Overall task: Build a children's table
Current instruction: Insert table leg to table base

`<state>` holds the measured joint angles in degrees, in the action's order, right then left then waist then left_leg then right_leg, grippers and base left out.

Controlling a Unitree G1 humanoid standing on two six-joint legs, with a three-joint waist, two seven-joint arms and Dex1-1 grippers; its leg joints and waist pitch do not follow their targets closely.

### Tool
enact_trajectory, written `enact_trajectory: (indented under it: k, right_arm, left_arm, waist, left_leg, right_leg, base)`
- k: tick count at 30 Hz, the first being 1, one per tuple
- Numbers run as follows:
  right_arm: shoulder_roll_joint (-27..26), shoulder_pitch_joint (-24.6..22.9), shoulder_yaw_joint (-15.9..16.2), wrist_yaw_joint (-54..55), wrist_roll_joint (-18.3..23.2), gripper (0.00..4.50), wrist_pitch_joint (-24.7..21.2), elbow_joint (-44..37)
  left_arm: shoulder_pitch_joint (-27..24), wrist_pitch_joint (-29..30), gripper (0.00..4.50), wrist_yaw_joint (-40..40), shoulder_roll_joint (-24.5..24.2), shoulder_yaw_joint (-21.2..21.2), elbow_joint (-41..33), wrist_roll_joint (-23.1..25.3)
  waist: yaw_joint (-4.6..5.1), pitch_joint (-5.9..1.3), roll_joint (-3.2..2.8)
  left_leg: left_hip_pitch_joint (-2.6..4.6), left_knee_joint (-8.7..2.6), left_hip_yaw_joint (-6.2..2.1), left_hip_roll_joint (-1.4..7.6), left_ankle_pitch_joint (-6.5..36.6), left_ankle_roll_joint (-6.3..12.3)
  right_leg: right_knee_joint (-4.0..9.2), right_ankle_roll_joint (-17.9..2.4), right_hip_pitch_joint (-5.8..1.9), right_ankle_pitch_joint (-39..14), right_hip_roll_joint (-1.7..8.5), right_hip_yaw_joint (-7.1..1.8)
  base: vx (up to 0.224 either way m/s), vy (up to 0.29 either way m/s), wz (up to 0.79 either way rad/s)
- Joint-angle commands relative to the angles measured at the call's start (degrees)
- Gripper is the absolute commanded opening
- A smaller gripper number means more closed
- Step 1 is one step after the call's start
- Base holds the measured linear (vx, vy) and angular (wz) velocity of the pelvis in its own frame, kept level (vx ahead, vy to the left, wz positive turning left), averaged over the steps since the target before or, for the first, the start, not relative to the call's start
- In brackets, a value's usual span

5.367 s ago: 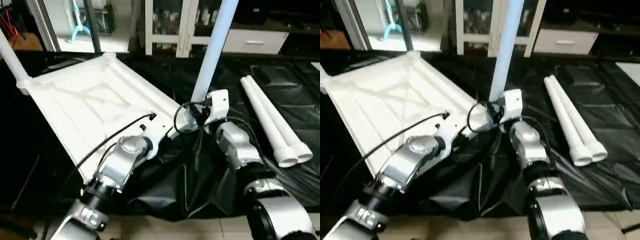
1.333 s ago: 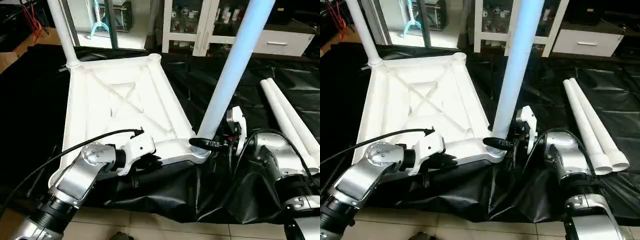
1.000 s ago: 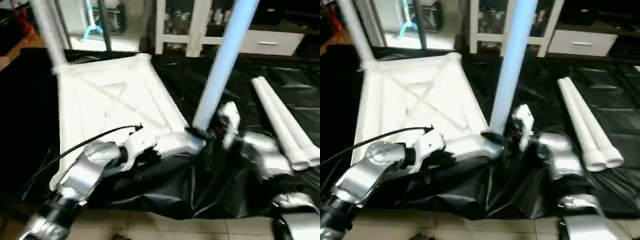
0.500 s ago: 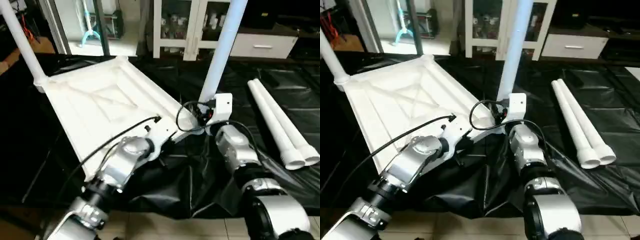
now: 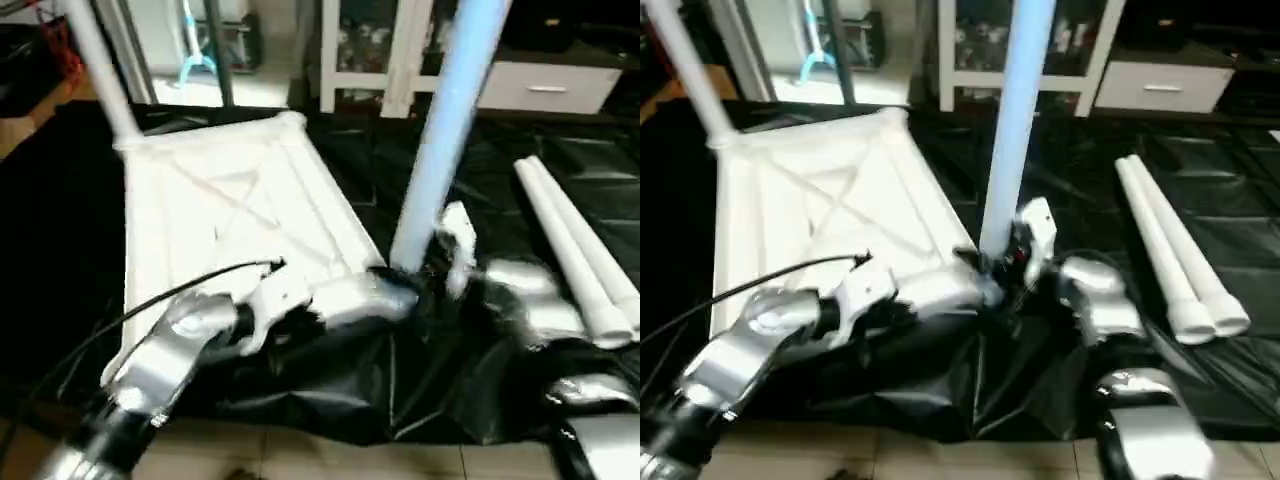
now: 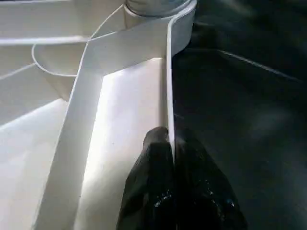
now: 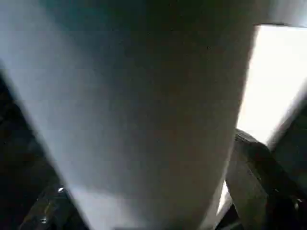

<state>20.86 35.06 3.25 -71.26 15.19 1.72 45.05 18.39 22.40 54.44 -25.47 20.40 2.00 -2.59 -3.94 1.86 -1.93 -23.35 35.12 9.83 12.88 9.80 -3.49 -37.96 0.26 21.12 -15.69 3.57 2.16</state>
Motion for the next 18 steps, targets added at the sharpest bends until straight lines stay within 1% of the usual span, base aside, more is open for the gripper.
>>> enact_trajectory:
  k: [1, 2, 3, 4, 5, 6, 7, 8, 10, 11, 12, 13, 14, 15, 18]
  right_arm:
    - [3.9, -0.3, -1.7, -0.8, 0.0, 3.29, -1.6, -0.7]
    - [4.1, -0.4, -1.8, -1.6, 0.3, 3.29, -1.9, -0.9]
    - [4.3, -0.7, -2.0, -2.9, 0.6, 3.29, -2.7, -1.2]
    - [4.4, -0.9, -2.4, -3.3, 0.6, 3.05, -3.0, -1.3]
    - [4.4, -0.9, -2.4, -3.3, 0.6, 2.98, -3.0, -1.3]
    - [4.3, -0.9, -2.8, -3.2, 0.8, 2.98, -3.6, -1.1]
    - [4.4, -1.0, -2.8, -3.1, 1.3, 2.80, -4.4, -1.5]
    - [4.3, -1.2, -2.5, -2.9, 1.6, 2.67, -4.8, -1.9]
    - [4.1, -1.6, -2.1, -2.9, 1.8, 2.59, -5.1, -2.8]
    - [3.8, -1.7, -2.1, -2.8, 1.8, 2.56, -5.1, -2.9]
    - [3.6, -1.8, -2.1, -2.8, 1.7, 2.42, -5.1, -3.0]
    - [3.4, -1.8, -2.1, -2.7, 1.7, 2.42, -5.2, -3.1]
    - [3.2, -1.8, -2.2, -2.6, 1.5, 2.31, -5.2, -3.0]
    - [3.0, -1.7, -2.3, -2.0, 1.3, 2.23, -5.1, -2.5]
    - [2.4, -1.3, -2.5, 0.4, 0.4, 2.15, -4.9, -1.3]
  left_arm:
    - [-0.8, -0.7, 0.00, 5.7, -0.4, 0.9, -3.5, -4.2]
    - [-0.9, -0.8, 0.00, 5.9, -0.5, 0.9, -3.6, -4.4]
    - [-0.9, -1.3, 0.00, 6.1, -0.5, 0.7, -3.5, -4.3]
    - [-1.0, -1.7, 0.00, 6.0, -0.5, 0.6, -3.4, -4.1]
    - [-1.0, -1.7, 0.00, 6.0, -0.5, 0.6, -3.4, -4.1]
    - [-0.9, -1.8, 0.00, 5.9, -0.5, 0.4, -3.2, -3.9]
    - [-0.7, -1.6, 0.00, 5.5, -0.6, 0.4, -3.0, -3.7]
    - [-0.5, -1.6, 0.00, 5.2, -0.7, 0.5, -2.8, -3.4]
    - [-0.3, -1.4, 0.00, 4.8, -0.9, 0.6, -2.7, -3.1]
    - [-0.4, -1.3, 0.00, 4.8, -1.0, 0.6, -2.7, -3.1]
    - [-0.3, -1.1, 0.00, 4.8, -1.1, 0.6, -2.6, -2.9]
    - [-0.4, -1.1, 0.00, 4.8, -1.2, 0.5, -2.6, -2.8]
    - [-0.4, -1.0, 0.00, 4.8, -1.3, 0.4, -2.5, -2.6]
    - [-0.4, -1.1, 0.00, 4.6, -1.4, 0.3, -2.3, -2.4]
    - [-0.3, -1.1, 0.00, 4.1, -1.5, 0.2, -1.9, -1.8]
  waist:
    - [0.15, -3.94, 0.38]
    - [0.10, -3.82, 0.46]
    - [0.06, -3.77, 0.44]
    - [-0.03, -3.82, 0.43]
    - [-0.10, -3.89, 0.42]
    - [-0.09, -3.94, 0.49]
    - [-0.22, -3.97, 0.37]
    - [-0.21, -4.05, 0.43]
    - [-0.32, -4.15, 0.50]
    - [-0.29, -4.11, 0.55]
    - [-0.31, -4.14, 0.53]
    - [-0.29, -4.15, 0.61]
    - [-0.34, -4.08, 0.50]
    - [-0.29, -4.04, 0.54]
    - [-0.14, -3.98, 0.50]
  left_leg:
    - [1.77, -2.63, 0.31, 0.39, 2.1, 6.92]
    - [1.81, -2.76, 0.30, 0.40, 3.2, 6.30]
    - [1.84, -2.81, 0.32, 0.39, 3.6, 6.02]
    - [1.87, -2.83, 0.28, 0.46, 3.6, 5.59]
    - [1.95, -2.79, 0.29, 0.46, 3.3, 5.60]
    - [1.86, -2.73, 0.28, 0.40, 2.6, 5.74]
    - [1.81, -2.71, 0.23, 0.35, 1.7, 5.99]
    - [1.74, -2.64, 0.21, 0.31, 0.8, 6.16]
    - [1.68, -2.52, 0.21, 0.26, 0.0, 6.56]
    - [1.63, -2.55, 0.19, 0.25, 0.0, 6.64]
    - [1.65, -2.53, 0.19, 0.24, 0.0, 6.65]
    - [1.65, -2.51, 0.22, 0.22, 0.0, 6.66]
    - [1.73, -2.56, 0.23, 0.29, 0.6, 6.58]
    - [1.70, -2.60, 0.25, 0.30, 1.0, 6.37]
    - [1.71, -2.70, 0.20, 0.28, 1.3, 5.92]
  right_leg:
    - [3.36, -16.0, -2.05, 17.1, 2.75, -1.24]
    - [3.57, -16.1, -2.04, 14.9, 2.83, -1.29]
    - [3.70, -16.1, -2.04, 13.9, 2.83, -1.32]
    - [3.68, -15.9, -2.07, 13.2, 2.85, -1.39]
    - [3.65, -15.9, -2.03, 13.7, 2.83, -1.42]
    - [3.53, -15.9, -2.11, 14.5, 2.79, -1.44]
    - [3.44, -15.9, -2.06, 15.7, 2.78, -1.38]
    - [3.31, -15.8, -2.12, 16.8, 2.72, -1.37]
    - [3.16, -15.8, -2.14, 18.5, 2.75, -1.38]
    - [3.17, -15.7, -2.14, 18.6, 2.74, -1.35]
    - [3.17, -15.5, -2.12, 18.6, 2.72, -1.34]
    - [3.18, -15.6, -2.13, 18.6, 2.72, -1.34]
    - [3.28, -15.6, -1.97, 17.8, 2.77, -1.35]
    - [3.32, -15.7, -2.01, 17.0, 2.79, -1.38]
    - [3.39, -15.6, -1.97, 16.1, 2.80, -1.37]
  base:
    - [0.000, 0.000, 0.00]
    - [0.000, 0.000, 0.00]
    - [0.000, 0.000, 0.00]
    - [0.000, 0.000, 0.00]
    - [0.000, 0.000, 0.00]
    - [0.000, 0.000, 0.00]
    - [0.000, 0.000, 0.00]
    - [0.000, 0.000, 0.00]
    - [0.000, 0.000, 0.00]
    - [0.000, 0.000, 0.00]
    - [0.000, 0.000, 0.00]
    - [0.000, 0.000, 0.00]
    - [0.000, 0.000, 0.00]
    - [0.000, 0.000, 0.00]
    - [0.000, 0.000, 0.00]
